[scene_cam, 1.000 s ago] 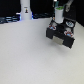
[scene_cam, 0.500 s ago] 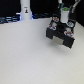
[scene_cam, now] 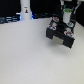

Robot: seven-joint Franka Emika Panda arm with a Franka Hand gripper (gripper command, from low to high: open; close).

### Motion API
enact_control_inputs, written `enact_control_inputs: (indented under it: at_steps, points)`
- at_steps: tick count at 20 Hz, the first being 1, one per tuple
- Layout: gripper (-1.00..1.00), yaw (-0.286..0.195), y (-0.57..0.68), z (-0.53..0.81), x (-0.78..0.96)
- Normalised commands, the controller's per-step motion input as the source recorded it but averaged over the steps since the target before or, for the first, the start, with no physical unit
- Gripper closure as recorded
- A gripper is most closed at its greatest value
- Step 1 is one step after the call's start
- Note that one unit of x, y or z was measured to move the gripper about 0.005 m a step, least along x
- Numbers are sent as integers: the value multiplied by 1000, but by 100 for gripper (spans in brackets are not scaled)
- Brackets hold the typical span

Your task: Open the kcup holder, insert the kcup into the holder, and close the kcup holder

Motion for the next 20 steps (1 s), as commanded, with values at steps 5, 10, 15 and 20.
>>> enact_control_inputs:
  at_steps: [5,10,15,20]
  points:
    - [100,34,32,-241,-149]
    - [100,18,0,-279,-80]
    - [100,11,-22,-265,-38]
    - [100,-4,-27,-142,52]
